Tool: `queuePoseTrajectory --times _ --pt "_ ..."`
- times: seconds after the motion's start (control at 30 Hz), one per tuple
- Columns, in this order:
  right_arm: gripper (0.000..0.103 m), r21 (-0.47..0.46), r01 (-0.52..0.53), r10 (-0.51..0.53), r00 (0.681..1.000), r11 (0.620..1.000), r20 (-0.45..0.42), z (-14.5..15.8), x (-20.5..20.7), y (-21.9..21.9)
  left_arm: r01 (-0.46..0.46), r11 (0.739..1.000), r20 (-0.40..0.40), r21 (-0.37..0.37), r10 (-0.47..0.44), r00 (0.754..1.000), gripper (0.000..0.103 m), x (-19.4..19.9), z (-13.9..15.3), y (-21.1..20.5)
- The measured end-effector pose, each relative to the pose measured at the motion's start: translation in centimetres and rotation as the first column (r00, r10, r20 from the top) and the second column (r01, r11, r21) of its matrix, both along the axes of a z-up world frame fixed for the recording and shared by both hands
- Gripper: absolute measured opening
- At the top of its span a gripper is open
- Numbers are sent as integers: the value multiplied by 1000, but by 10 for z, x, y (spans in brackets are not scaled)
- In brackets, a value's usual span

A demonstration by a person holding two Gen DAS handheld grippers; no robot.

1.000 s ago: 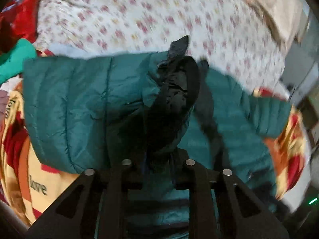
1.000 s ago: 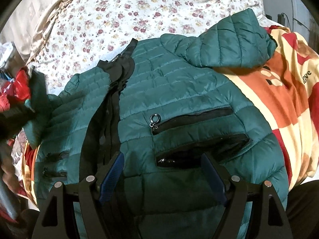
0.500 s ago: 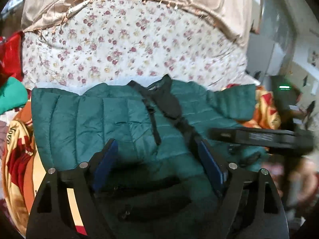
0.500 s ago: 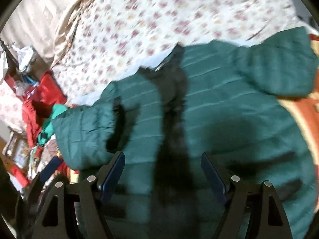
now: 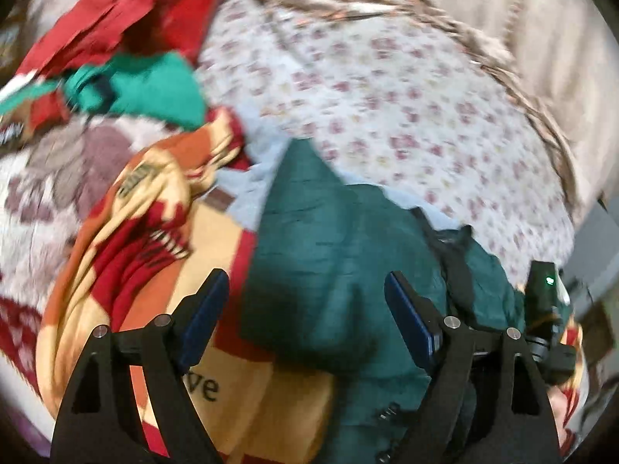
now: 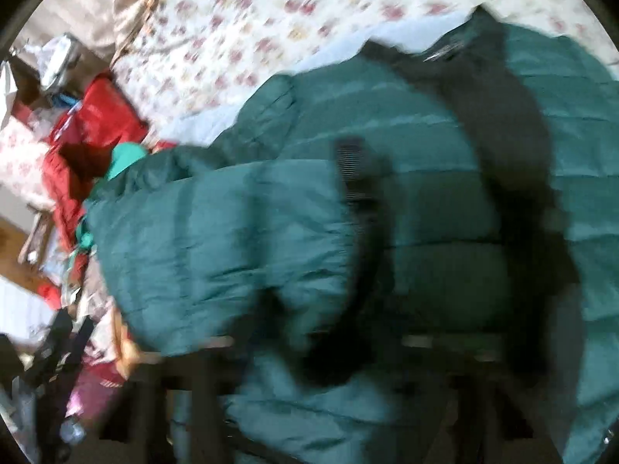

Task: Fold large clothes

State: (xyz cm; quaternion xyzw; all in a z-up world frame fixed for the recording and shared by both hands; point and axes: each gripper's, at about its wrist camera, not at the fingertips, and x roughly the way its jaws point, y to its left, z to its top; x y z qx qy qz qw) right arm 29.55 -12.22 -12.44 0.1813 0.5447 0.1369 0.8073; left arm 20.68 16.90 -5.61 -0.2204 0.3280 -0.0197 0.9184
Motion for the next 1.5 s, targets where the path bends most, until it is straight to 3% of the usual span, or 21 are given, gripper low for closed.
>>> queuePoseTrajectory --times 0.03,0.2,0.43,0.63,0.87,1.03,1.17,1.33,1.4,1.5 --pt "17 0 0 0 1000 1000 3 3 0 -1 -10 1000 -16 -13 10 1000 83 2 -3 2" --pt "11 -98 44 -33 994 994 107 44 -2 -28 -5 997 -76 -72 0 997 83 13 -14 2" --pt "10 -214 222 -192 970 951 152 73 1 -115 64 998 -120 -25 -66 991 83 19 -19 -27" --pt "10 -327 354 -331 935 876 125 54 12 -182 141 986 -154 85 -126 980 83 26 -27 -61" --pt "12 -264 391 -393 918 882 49 1 20 -204 199 969 -220 149 -164 962 83 32 -45 -84" --pt "34 -156 430 -421 903 889 89 -4 18 -214 205 966 -224 156 -168 960 83 33 -43 -90" --pt "36 -129 431 -421 902 893 97 10 6 -217 208 958 -198 196 -169 966 83 26 -37 -97" --pt "36 -121 439 -416 893 891 172 50 -44 -246 225 945 -157 237 -191 969 83 8 -29 -108" --pt "36 -144 477 -447 872 867 198 60 -69 -274 247 939 -140 240 -218 966 83 1 -27 -115" --pt "36 -169 583 -545 808 795 221 70 -99 -331 281 927 -139 248 -254 957 83 -3 -28 -125"
